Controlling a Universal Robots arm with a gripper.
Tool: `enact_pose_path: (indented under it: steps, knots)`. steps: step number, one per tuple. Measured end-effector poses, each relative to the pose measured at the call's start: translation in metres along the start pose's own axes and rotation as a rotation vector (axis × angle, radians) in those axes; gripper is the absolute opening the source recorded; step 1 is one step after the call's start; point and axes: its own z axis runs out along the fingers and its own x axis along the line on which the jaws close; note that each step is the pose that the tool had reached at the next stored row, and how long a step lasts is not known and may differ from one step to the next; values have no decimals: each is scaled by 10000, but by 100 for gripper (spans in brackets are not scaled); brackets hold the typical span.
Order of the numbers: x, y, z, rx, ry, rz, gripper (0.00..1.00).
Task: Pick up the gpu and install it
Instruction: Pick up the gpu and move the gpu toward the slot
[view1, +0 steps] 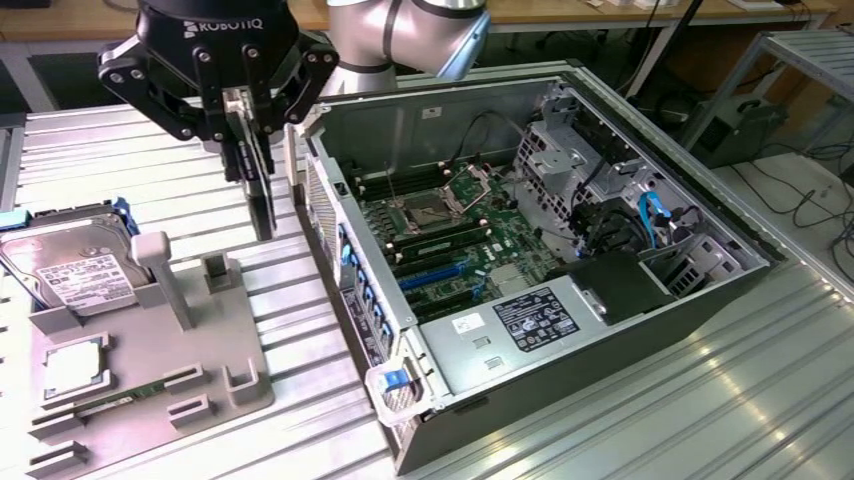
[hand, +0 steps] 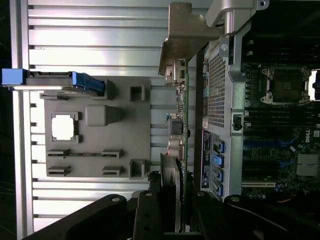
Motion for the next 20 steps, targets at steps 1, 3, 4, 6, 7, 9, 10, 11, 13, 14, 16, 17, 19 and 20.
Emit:
enact_pose_path:
  steps: [1, 3, 4, 6, 7, 9, 10, 11, 13, 14, 16, 17, 19, 20]
  knots:
    - [-11, 0, 0, 0, 0, 0, 28]
    - [-33, 0, 0, 0, 1, 1, 28]
    - [-45, -1, 1, 0, 0, 0, 28]
    - [-68, -1, 1, 0, 0, 0, 28]
    - [-81, -1, 1, 1, 1, 1, 28]
    - [-116, -2, 1, 0, 0, 1, 28]
    - [-129, -2, 1, 1, 1, 1, 28]
    - [-141, -2, 2, 0, 0, 1, 28]
    - [-174, -3, 2, 0, 0, 1, 28]
    - [-187, -3, 2, 1, 1, 0, 28]
    - [-209, -3, 2, 0, 0, 1, 28]
    - [-217, -3, 2, 0, 0, 0, 28]
    - [-246, -4, 2, 0, 1, 1, 28]
    - [-258, -4, 3, 0, 0, 0, 28]
